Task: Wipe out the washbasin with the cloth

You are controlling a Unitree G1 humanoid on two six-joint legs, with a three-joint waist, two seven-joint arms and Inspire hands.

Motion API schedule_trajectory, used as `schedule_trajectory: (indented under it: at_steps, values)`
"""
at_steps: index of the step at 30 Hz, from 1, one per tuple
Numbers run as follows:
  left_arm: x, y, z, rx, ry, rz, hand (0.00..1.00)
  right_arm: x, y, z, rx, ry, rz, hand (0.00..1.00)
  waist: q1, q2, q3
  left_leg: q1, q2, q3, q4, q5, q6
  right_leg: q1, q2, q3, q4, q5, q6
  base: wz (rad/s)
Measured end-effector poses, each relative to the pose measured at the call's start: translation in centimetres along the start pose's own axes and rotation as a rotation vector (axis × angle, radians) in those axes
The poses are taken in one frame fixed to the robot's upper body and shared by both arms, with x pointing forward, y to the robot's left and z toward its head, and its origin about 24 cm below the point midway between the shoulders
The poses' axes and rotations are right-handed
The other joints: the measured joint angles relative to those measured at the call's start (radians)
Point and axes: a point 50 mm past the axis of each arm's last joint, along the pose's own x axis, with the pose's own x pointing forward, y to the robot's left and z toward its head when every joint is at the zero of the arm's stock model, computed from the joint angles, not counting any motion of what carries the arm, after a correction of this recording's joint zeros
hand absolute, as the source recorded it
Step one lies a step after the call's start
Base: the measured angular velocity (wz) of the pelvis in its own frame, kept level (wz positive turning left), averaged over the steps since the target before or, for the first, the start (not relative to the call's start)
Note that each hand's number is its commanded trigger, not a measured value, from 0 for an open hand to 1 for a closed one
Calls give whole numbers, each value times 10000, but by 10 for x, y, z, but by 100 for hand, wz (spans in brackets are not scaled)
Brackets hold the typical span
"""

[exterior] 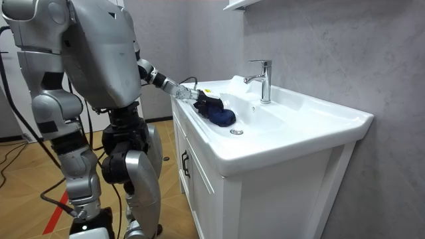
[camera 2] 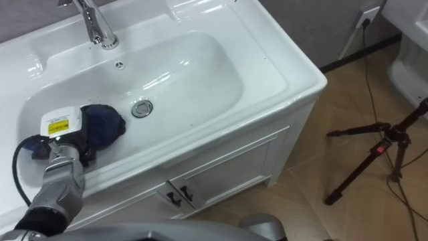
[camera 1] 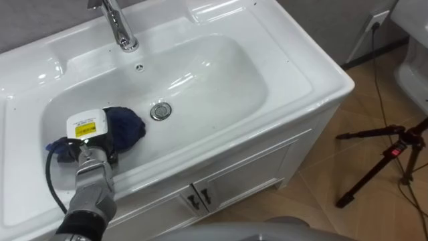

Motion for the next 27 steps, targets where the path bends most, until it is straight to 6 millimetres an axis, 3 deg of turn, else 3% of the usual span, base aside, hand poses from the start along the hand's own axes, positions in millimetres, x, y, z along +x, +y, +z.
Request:
schedule_trajectory:
  at_steps: [4,10,20,27]
  values:
    - [0,5,34,-555,-843,74,100,0,5,1,-95,38,196,0,-299,-195,-11,-118,-66,52,-35,0,2,-90,-67,2,-41,30,65,-1]
    - [-7,10,76,-843,-2176,-27,100,-1,9,5,-443,88,408,0,-566,-234,-2,-11,-133,147,-102,2,6,47,-132,32,-77,70,130,0]
    - [-7,23,98,-1775,-2693,-518,100,-2,9,19,-618,-225,610,0,-817,-248,8,-112,-130,203,-98,1,6,36,-172,-105,-253,55,157,5]
    - [-15,44,131,-2047,-4134,-499,100,-2,10,20,-820,-212,642,0,-1095,-91,45,-168,-119,208,-97,3,8,88,-174,-119,-241,62,149,1]
